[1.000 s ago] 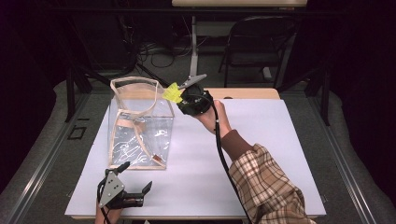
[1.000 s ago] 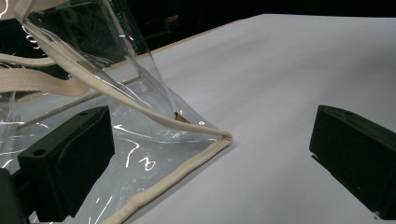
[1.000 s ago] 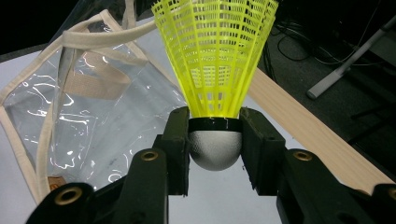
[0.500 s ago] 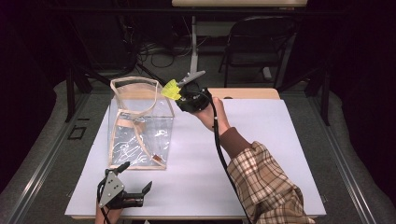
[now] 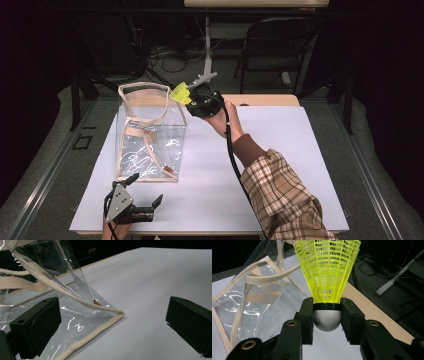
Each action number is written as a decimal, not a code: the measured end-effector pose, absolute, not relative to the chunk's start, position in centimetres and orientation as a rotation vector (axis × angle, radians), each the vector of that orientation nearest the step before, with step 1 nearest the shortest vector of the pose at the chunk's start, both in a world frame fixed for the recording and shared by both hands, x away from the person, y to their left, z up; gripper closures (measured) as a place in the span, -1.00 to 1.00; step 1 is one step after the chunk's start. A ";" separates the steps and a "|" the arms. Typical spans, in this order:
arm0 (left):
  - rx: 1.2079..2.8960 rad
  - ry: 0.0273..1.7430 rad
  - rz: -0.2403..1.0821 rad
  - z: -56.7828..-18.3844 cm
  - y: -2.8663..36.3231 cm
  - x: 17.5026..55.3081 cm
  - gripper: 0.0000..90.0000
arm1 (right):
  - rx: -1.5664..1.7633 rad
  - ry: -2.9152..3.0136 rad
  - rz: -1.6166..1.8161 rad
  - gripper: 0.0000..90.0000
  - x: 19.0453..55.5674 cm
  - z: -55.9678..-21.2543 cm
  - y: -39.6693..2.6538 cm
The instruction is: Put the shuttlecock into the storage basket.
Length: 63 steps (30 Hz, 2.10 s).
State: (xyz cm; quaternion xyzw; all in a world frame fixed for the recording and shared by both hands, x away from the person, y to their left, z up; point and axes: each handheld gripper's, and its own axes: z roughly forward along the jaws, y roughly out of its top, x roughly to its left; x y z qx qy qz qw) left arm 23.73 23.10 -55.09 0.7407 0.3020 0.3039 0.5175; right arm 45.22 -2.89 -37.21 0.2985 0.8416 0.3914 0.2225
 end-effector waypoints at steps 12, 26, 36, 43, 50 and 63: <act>1.780 0.726 0.730 -55.1 23.1 23.8 -1.00 | 0.814 2.317 1.082 0.43 45.5 -36.5 -2.4; 1.777 0.725 0.729 -55.1 23.1 23.8 -1.00 | 0.807 2.313 1.083 0.43 45.8 -35.9 -1.6; 1.777 0.725 0.730 -55.1 23.1 23.7 -1.00 | 0.794 2.313 1.089 0.43 46.0 -35.3 -1.0; 1.777 0.725 0.730 -55.1 23.1 23.7 -1.00 | 0.782 2.312 1.095 0.43 46.1 -34.9 -0.4; 1.777 0.725 0.730 -55.1 23.1 23.7 -1.00 | 0.775 2.319 1.101 0.43 46.3 -34.7 0.2; 1.777 0.724 0.731 -55.1 23.2 23.7 -1.00 | 0.763 2.323 1.113 0.43 46.6 -34.4 1.1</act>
